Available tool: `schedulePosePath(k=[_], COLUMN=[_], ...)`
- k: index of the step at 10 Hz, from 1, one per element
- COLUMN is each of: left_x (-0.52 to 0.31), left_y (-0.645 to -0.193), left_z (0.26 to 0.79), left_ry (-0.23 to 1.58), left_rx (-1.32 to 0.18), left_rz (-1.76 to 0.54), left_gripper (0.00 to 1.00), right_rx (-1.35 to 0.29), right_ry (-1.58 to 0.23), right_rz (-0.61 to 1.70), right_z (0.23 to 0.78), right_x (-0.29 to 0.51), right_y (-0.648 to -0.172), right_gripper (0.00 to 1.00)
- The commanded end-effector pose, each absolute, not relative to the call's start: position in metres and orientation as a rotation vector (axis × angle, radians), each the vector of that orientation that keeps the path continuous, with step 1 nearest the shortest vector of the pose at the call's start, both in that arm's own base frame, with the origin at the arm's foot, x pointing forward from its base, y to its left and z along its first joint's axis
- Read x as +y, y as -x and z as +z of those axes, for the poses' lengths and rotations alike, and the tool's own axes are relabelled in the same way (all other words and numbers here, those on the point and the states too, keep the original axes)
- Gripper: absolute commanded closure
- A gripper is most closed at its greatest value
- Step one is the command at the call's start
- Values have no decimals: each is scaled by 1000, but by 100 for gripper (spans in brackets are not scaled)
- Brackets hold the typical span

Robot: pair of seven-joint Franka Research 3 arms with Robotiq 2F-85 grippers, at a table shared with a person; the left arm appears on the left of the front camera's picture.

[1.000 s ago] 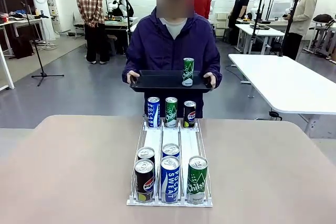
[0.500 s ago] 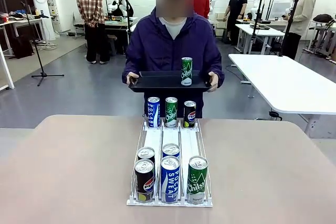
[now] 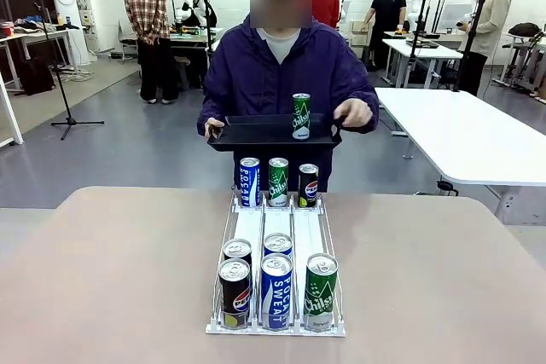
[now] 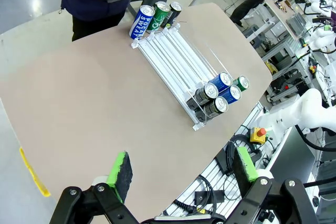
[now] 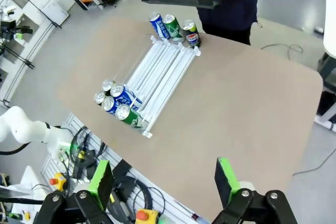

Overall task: Retrieve and hand over the desired beverage to the person.
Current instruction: Place the picked can on the Handle tray extended by the person, then pick up another can of the same type that the person held from the Automatic Can Dispenser.

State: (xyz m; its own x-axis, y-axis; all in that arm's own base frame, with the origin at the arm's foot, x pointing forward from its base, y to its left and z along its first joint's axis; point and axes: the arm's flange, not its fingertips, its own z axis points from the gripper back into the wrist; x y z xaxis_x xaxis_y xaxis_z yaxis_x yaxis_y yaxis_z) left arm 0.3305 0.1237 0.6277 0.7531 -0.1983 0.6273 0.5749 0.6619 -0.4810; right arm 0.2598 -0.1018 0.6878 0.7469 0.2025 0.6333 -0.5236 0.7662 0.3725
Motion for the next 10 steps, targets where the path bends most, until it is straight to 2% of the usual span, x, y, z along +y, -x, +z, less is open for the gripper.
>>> schedulePosePath(k=[1,10], left_x=[126,126], left_y=[-330,-330], left_z=[628,628], left_ry=[735,735], left_rx=[-580,-580], left_rz=[-484,-484], left_gripper=[0,0], right_rx=[-616,-616], right_ry=[-593,-593], right_rz=[441,441], right_z=[685,685], right_x=[-100,-100], right_y=[-259,-259], right_gripper=[0,0])
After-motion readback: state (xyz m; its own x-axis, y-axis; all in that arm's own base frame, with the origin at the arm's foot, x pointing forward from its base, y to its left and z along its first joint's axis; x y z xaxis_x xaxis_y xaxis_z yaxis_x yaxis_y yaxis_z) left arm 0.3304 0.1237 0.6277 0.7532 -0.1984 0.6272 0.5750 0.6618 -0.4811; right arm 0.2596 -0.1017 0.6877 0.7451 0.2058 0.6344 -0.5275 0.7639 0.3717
